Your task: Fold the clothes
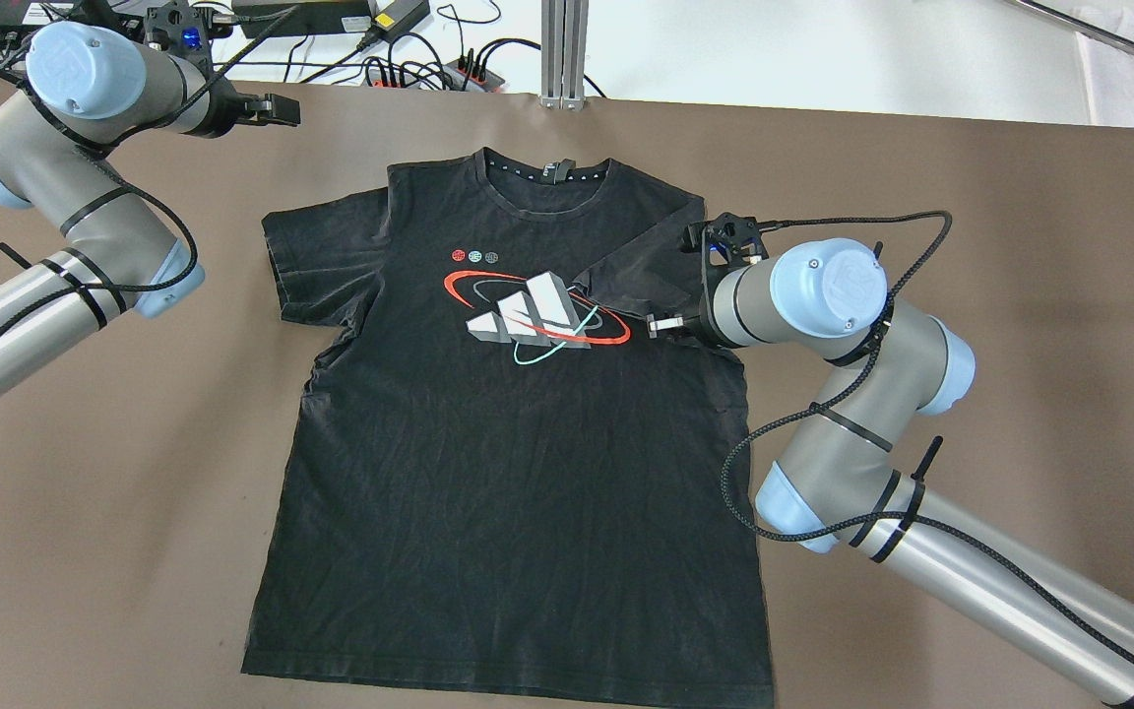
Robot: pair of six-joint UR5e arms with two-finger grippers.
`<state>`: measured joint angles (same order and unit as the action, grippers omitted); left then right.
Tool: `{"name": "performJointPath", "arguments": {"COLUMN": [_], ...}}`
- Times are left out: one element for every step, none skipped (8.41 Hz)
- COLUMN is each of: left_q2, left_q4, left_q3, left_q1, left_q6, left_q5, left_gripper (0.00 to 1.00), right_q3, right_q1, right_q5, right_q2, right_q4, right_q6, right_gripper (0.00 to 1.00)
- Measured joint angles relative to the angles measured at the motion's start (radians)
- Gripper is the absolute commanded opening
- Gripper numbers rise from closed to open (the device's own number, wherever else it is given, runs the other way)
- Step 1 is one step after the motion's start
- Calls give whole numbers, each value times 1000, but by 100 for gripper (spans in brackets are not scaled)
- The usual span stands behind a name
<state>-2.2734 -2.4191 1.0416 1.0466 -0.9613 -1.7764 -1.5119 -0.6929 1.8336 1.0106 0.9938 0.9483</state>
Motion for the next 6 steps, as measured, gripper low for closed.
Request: {"name": "performJointPath", "arguments": {"left_q2": [0,0,-1,-1,-1,-1], "left_q4": [0,0,0,0,0,0], "left_q3": [0,0,0,0,0,0], "left_q1": [0,0,0,0,0,0], "left_q6": [0,1,1,0,1,1], "left_q5": [0,0,0,0,0,0], "left_gripper": [100,100,100,100,100,100], "right_q3": [0,-1,-1,-2,-1,-1], "right_q1": [8,12,14,14,13,7], "right_q5": [1,0,-1,-2,-2,-3], "right_q2": [3,10,20,28,34,36], "right_q4": [0,-2,-6,-9,-11,-11], "right_q6": [1,2,2,0,-5,-9], "right_gripper": [94,94,94,94,94,94]}}
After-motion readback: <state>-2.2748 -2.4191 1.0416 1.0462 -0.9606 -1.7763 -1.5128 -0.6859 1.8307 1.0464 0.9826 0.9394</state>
